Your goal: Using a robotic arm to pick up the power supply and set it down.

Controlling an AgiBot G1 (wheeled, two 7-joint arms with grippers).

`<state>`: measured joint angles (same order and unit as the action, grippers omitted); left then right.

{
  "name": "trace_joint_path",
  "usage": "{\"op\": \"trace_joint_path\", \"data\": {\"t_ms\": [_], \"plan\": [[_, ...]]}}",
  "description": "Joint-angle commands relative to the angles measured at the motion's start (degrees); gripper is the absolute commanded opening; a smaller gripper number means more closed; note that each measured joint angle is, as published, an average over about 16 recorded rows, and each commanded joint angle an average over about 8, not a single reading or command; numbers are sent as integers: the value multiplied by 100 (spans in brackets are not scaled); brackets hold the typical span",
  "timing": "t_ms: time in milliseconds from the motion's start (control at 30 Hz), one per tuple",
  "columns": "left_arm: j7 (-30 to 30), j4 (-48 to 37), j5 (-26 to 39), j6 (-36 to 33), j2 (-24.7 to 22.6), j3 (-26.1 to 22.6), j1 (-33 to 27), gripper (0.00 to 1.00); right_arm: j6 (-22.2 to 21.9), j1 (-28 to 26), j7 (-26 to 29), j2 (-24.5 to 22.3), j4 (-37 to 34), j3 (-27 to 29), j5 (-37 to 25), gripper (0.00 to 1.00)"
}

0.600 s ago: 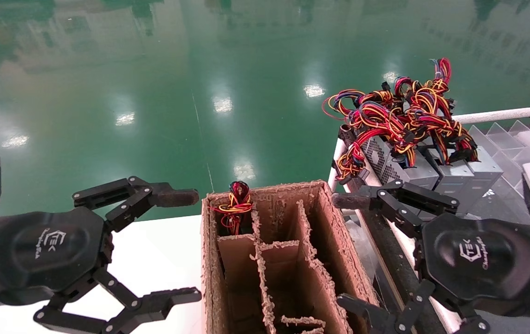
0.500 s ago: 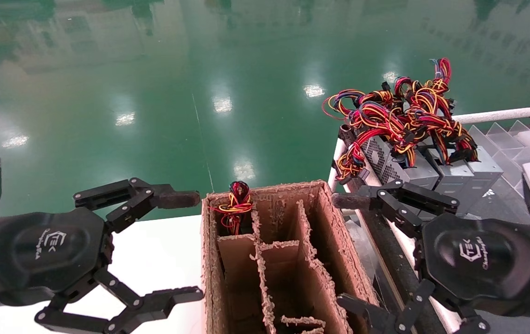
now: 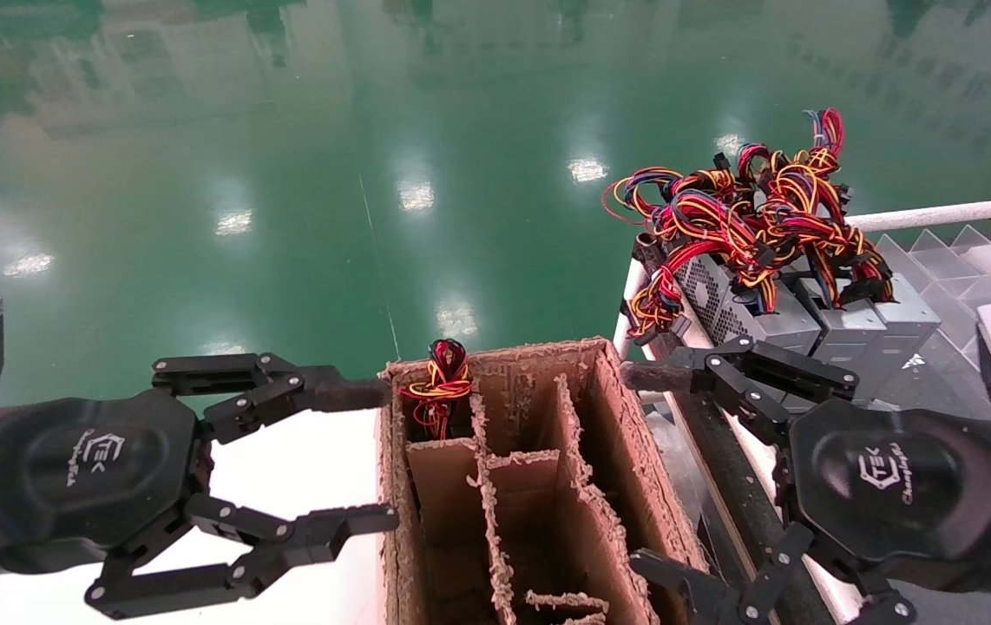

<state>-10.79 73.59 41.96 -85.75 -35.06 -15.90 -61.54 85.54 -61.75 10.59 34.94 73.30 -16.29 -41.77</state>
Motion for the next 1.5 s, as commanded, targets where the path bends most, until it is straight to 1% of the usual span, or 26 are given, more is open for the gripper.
{"op": "trace_joint_path", "data": {"t_ms": [33,867,900,1133,1167,1367,1500], "plan": [[0,0,0,0,0,-2,0,0,0,0,0,0,0,0,0,100],[6,-4,-7,5,5,-13,-2,0,0,0,0,0,0,0,0,100],[6,-4,-8,5,6,-13,-2,4,0,0,0,0,0,0,0,100],[6,-4,-10,8,6,-14,-2,91,0,0,0,0,0,0,0,100],[6,-4,-10,8,6,-14,-2,100,0,0,0,0,0,0,0,100],[6,-4,-11,8,5,-14,-2,100,-2,0,1,0,-2,0,-2,100],[7,-5,-12,7,5,-15,-3,100,-78,-8,-2,37,-29,-21,-67,100]]}}
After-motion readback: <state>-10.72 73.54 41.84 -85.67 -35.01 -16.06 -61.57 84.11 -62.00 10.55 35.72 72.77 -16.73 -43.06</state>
